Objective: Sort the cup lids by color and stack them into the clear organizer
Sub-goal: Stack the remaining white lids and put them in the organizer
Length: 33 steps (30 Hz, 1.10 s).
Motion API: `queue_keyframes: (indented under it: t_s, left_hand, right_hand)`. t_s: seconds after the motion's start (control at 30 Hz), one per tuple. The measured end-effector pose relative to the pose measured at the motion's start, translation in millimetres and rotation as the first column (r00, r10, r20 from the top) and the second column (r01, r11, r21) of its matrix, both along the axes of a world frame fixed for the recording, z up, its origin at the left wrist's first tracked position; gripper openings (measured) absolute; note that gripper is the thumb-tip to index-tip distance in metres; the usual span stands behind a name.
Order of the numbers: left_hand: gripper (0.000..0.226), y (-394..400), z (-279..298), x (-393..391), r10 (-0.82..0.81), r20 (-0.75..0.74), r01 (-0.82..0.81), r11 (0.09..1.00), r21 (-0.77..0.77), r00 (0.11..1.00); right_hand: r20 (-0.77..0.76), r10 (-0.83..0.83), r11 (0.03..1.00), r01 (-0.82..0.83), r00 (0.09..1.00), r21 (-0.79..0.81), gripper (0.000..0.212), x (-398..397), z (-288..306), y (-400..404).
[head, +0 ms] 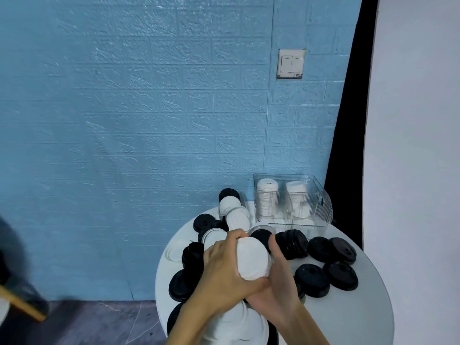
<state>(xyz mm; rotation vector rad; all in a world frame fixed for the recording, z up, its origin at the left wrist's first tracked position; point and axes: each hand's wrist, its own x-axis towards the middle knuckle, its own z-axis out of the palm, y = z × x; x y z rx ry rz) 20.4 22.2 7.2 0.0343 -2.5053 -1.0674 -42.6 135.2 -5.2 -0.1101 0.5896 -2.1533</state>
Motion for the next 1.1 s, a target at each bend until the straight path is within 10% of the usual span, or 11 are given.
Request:
queue_keyframes:
  t_s: [0.2,0.3,0.4,0.5,0.67,0.8,1.1]
  left_hand:
    - [0.079,-11.9,10.8,3.8,-0.016,0.028,0.016,1.000,0.001,0.999]
    - [0.079,-28.8,7.7,10.1,0.031,-0.031,-0.031,0.999,0.018,0.999]
    - [0.080,-46.0,-3.9,18.4,0.074,-0.044,-0.074,0.997,0.019,0.996]
    - [0.083,-56.9,-16.9,23.9,0.106,-0.039,-0.106,0.994,0.015,0.994]
    - [0.088,-66.3,-28.5,31.2,0.149,-0.058,-0.144,0.987,0.072,0.987]
    - [0.094,-74.1,-34.2,37.7,0.210,-0.072,-0.203,0.974,0.096,0.975]
    - [0.096,-80.5,-47.5,52.2,0.239,-0.048,-0.233,0.967,0.105,0.970]
  right_hand:
    - [-0.067,-0.059,0.994,0.065,0.996,0.092,0.080,1.7,2.9,4.0]
    - [-0.450,-0.081,0.885,0.272,0.889,0.377,0.087,-8.0,-11.8,3.5]
    - [-0.879,0.285,0.630,0.617,0.382,0.472,0.081,3.9,-28.5,33.3]
    - [-0.787,0.616,0.515,0.770,-0.027,0.377,0.097,27.1,-45.2,54.0]
    - [-0.693,0.684,0.527,0.811,-0.228,0.254,0.095,28.4,-64.9,37.5]
    - [-0.635,0.697,0.611,0.740,-0.333,0.283,0.084,27.6,-60.9,19.7]
    - [-0.720,0.651,0.563,0.789,-0.240,0.245,0.073,11.0,-78.7,12.7]
